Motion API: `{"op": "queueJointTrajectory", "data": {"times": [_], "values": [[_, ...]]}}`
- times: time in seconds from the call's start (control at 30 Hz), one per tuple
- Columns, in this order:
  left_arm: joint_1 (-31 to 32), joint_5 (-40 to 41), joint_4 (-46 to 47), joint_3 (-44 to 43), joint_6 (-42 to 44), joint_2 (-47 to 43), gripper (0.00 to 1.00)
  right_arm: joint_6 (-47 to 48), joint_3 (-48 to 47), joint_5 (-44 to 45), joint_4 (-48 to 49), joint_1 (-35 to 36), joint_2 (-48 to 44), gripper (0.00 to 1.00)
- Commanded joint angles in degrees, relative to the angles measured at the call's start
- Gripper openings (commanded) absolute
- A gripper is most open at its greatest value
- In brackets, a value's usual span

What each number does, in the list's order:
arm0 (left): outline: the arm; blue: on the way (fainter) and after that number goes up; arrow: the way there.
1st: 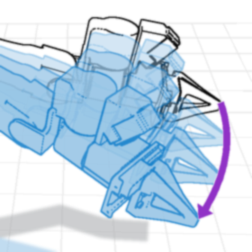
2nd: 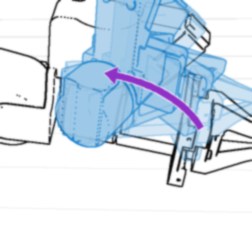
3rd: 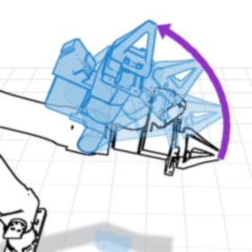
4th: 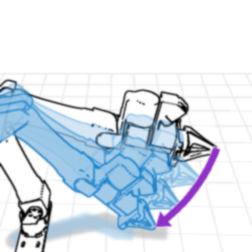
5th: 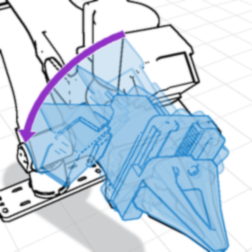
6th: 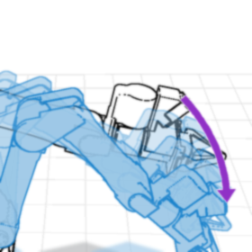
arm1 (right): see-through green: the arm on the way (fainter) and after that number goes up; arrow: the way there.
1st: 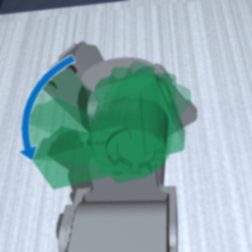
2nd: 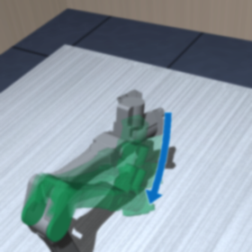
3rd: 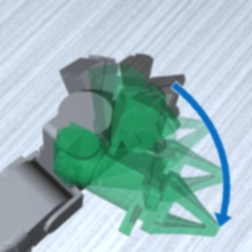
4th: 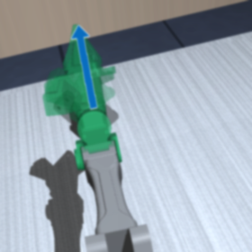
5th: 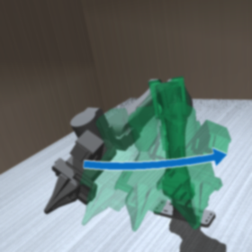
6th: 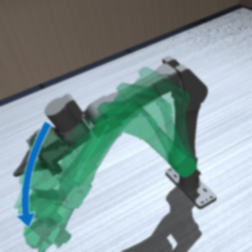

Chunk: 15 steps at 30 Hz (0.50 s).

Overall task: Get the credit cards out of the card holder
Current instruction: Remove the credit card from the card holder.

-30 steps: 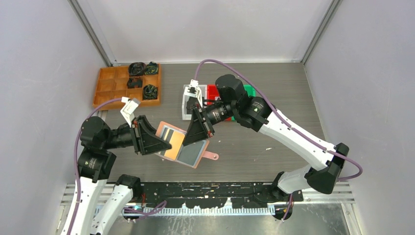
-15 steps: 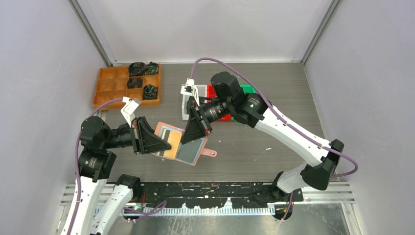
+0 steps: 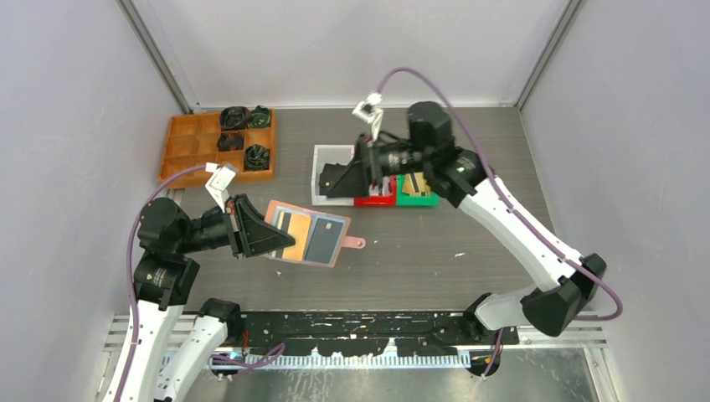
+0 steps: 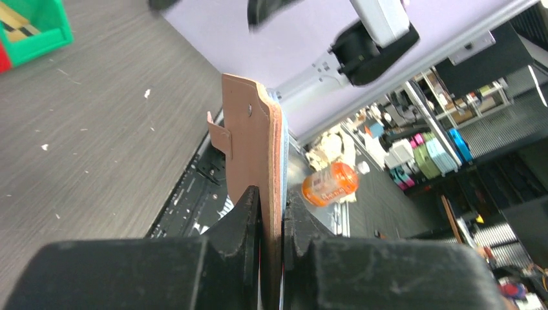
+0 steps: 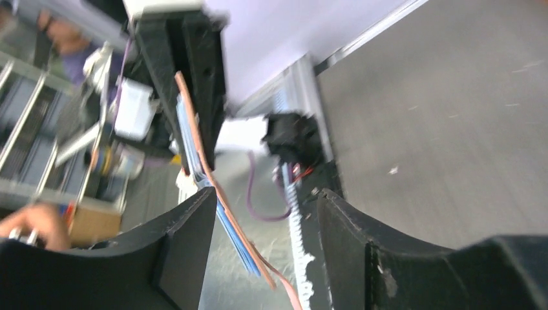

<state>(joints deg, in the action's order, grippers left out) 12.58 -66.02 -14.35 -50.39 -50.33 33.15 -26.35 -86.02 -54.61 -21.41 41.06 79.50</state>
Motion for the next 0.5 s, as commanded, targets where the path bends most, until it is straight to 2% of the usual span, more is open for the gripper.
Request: {"op": "queueJointTrajectory", "data": {"times": [0.0,0.07,0.2,0.33,0.47], "values": [[-0.18,9.73,-1.51,-1.39,2.81,-0.34,0.0,-9.44,2.55,10.64,12.2,-5.64,-9.13,0.63],[-0.13,13.4,-2.87,-1.72,3.52,-0.24,0.0,-13.96,4.75,10.2,15.0,-5.63,-10.46,0.6],[-0.16,20.6,-5.6,-2.49,5.61,-0.39,0.0,-26.02,12.9,6.46,31.09,-3.05,-12.08,0.57],[-0.16,21.41,-5.29,-2.46,4.91,-0.26,0.0,-23.93,14.18,5.82,31.51,4.78,-9.39,0.58],[-0.22,20.81,-4.8,-2.9,4.12,-0.49,0.0,-25.47,15.58,5.38,34.56,7.31,-6.27,0.58]]}}
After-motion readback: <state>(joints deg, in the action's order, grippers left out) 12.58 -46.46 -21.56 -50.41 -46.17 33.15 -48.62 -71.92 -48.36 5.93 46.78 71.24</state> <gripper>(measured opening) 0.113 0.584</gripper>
